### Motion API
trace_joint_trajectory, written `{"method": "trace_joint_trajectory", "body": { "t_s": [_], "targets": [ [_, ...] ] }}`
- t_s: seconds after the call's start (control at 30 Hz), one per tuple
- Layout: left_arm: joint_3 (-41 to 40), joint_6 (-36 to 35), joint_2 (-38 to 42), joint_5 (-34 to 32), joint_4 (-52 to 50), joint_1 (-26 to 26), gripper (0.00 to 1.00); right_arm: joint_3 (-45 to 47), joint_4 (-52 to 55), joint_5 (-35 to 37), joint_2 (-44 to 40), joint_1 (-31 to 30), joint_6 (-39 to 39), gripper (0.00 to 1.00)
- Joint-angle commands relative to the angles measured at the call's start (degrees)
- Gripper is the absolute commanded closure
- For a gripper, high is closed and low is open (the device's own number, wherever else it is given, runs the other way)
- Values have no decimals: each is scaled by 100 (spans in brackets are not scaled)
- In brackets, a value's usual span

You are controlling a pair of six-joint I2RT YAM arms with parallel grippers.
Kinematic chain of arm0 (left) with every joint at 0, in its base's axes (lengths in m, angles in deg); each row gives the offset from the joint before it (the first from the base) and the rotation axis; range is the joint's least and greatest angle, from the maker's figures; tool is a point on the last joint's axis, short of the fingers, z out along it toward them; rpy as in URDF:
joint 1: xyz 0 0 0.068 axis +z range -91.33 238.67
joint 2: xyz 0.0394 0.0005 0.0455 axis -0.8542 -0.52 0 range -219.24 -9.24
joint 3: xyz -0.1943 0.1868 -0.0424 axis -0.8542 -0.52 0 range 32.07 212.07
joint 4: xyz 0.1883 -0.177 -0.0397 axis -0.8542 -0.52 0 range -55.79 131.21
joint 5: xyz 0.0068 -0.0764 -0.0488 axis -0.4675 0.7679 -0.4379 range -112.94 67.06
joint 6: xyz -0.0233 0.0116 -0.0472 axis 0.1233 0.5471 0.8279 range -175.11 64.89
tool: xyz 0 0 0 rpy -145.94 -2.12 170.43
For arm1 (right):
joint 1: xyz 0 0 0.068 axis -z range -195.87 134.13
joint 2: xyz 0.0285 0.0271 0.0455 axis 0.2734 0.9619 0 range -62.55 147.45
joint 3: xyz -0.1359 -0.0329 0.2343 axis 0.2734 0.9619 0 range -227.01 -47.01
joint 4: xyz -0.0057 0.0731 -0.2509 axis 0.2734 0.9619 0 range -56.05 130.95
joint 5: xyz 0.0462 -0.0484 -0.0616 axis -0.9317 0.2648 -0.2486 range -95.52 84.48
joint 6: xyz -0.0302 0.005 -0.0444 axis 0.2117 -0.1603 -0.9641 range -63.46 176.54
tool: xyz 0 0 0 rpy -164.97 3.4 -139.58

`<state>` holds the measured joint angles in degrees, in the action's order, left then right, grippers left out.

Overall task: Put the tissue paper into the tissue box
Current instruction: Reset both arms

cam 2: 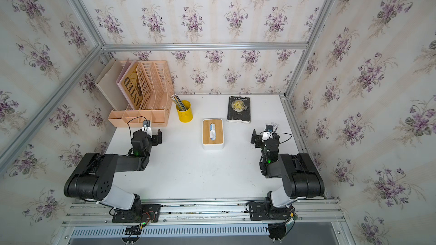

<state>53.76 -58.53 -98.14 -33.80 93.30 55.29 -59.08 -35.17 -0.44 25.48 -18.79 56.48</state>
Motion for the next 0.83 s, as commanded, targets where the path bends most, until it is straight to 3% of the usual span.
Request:
{"method": "trace_joint_trajectory", "body": {
  "t_s": [0.0,0.8],
  "targets": [
    [18,39,12,39,64,4,1,46,-775,-88,52,2,32,0],
    [19,34,9,39,68,4,1,-37,-513,8,29,6,73,0]
  ]
}}
